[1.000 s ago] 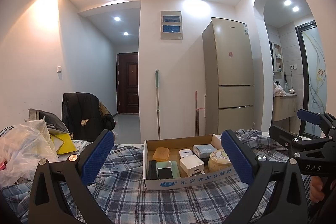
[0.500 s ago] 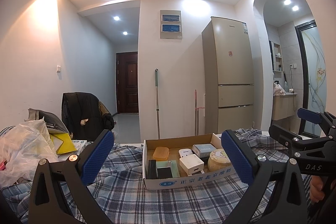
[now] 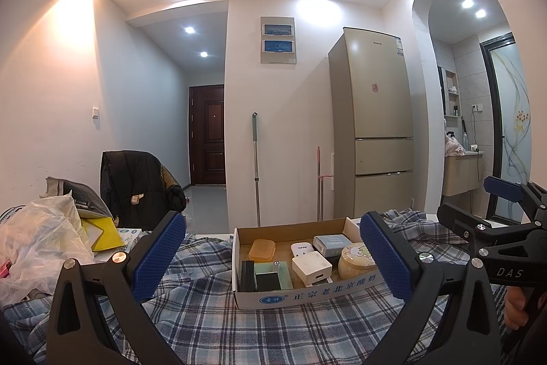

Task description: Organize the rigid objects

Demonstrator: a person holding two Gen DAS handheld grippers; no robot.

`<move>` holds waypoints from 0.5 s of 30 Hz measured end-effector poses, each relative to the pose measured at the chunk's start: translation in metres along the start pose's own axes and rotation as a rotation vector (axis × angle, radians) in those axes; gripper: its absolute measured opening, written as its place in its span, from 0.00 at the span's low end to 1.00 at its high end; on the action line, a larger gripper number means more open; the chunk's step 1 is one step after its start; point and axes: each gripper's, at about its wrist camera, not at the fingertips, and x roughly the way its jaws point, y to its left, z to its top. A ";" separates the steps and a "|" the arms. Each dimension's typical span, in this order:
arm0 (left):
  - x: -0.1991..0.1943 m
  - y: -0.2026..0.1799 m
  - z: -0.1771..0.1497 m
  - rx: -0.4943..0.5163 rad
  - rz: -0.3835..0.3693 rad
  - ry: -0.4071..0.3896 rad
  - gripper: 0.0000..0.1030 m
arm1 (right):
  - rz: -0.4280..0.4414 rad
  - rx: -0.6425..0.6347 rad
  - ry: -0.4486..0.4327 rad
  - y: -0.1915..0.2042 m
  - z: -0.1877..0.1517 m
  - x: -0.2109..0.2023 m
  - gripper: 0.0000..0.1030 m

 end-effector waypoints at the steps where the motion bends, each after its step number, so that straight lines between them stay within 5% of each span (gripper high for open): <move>1: 0.000 0.000 0.000 0.000 0.000 0.000 1.00 | 0.000 0.000 0.000 0.000 0.000 0.000 1.00; 15: 0.000 -0.001 0.000 -0.001 -0.005 0.000 1.00 | -0.006 0.000 -0.002 0.001 -0.001 -0.002 1.00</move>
